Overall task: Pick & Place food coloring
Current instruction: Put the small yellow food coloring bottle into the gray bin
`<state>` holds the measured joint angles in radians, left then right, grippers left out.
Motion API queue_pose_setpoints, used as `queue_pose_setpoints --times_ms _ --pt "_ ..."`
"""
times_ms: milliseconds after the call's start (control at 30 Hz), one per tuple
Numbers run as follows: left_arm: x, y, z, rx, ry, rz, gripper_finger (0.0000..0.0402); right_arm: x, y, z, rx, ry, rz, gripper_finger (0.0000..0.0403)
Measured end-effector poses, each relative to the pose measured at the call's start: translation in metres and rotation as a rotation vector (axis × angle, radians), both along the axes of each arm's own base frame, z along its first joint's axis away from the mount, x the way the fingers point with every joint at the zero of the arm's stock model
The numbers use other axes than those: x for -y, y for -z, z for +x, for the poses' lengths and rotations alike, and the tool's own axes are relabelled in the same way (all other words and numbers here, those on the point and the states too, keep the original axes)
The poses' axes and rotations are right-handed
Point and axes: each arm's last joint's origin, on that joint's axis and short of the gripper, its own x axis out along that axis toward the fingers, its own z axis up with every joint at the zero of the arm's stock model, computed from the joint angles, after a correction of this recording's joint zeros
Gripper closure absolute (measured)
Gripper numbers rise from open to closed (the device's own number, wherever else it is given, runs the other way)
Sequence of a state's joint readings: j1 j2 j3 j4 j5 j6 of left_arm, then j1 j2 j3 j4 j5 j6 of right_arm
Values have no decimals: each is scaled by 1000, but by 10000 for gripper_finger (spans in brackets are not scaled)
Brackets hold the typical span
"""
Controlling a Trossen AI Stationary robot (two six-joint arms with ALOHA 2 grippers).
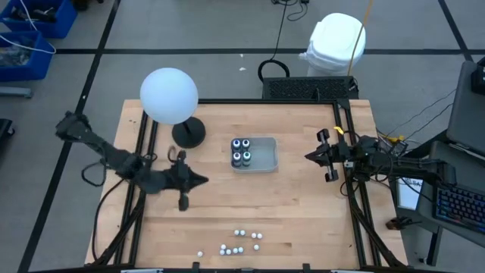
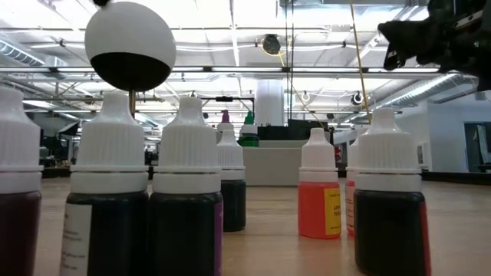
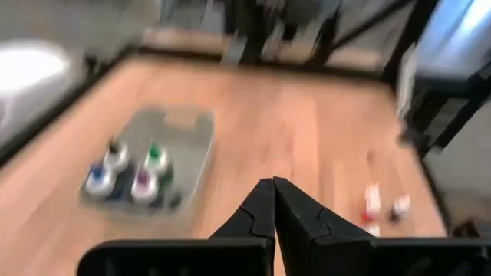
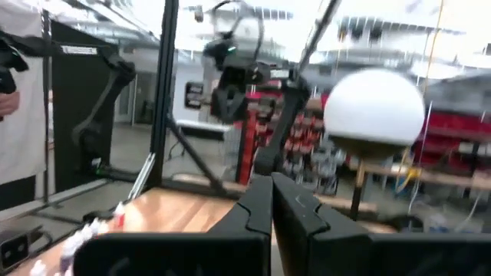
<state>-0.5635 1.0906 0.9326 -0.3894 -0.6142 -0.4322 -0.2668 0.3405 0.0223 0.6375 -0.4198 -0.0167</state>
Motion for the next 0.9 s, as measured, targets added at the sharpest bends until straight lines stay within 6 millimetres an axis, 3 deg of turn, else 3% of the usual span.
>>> queue_pose_setpoints --times_ms 167,333,467,667,800,900 --pt "29 -42 12 -308 -87 -64 397 0 -3 -1 32 1 -11 403" --pt "79 -47 29 -514 3 -242 389 0 -3 -1 31 7 -30 403" --pt "116 -23 43 -616 -37 -325 398 0 -1 0 10 7 -25 403" --pt "154 37 58 -798 -133 -332 378 0 2 0 -14 5 -17 403" --pt "171 73 61 -961 -115 -312 376 0 3 1 -25 5 -14 403" --pt "175 88 65 -1009 -139 -306 376 0 3 1 -24 5 -14 403"
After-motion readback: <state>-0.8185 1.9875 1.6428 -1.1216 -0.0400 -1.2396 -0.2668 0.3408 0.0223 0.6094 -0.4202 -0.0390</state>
